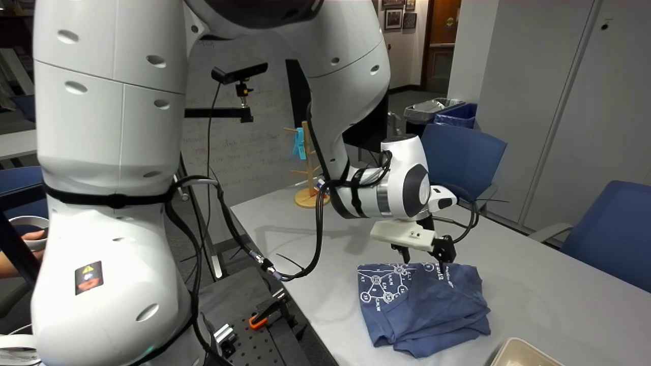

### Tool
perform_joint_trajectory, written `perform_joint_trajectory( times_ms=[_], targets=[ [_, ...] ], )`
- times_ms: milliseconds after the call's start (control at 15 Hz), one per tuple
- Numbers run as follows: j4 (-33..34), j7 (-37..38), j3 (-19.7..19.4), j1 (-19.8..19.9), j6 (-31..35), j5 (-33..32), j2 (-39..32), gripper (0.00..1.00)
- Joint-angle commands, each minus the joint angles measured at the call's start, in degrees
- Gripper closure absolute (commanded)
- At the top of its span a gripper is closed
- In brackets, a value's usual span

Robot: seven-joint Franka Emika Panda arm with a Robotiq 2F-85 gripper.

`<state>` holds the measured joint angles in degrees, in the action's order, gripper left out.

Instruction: Fold the blue cloth in half

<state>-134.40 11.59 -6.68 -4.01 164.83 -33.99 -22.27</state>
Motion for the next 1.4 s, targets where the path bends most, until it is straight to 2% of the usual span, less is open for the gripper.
perform_joint_trajectory(
  times_ms=[0, 400, 467, 600, 800, 933, 1133, 1333],
  targets=[
    [-0.3, -0.3, 0.9, 1.6, 2.8, 2.1, -1.5, 0.29],
    [0.9, -1.6, 2.4, 4.9, 5.2, 3.8, -5.2, 0.74],
    [0.8, -4.4, 1.0, 3.0, 5.9, 8.0, -6.0, 0.83],
    [1.0, -6.5, 1.8, 3.1, 6.2, 11.6, -7.2, 0.99],
    [1.9, -9.2, 2.9, 3.1, 5.9, 16.1, -8.5, 1.00],
    [2.5, -9.5, 1.9, 1.5, 5.4, 16.8, -8.6, 0.99],
    [2.7, -5.4, -7.5, -8.0, 3.6, 11.7, -6.8, 0.99],
    [2.5, 1.2, -20.7, -20.9, 1.7, 1.9, -5.0, 0.99]
  ],
)
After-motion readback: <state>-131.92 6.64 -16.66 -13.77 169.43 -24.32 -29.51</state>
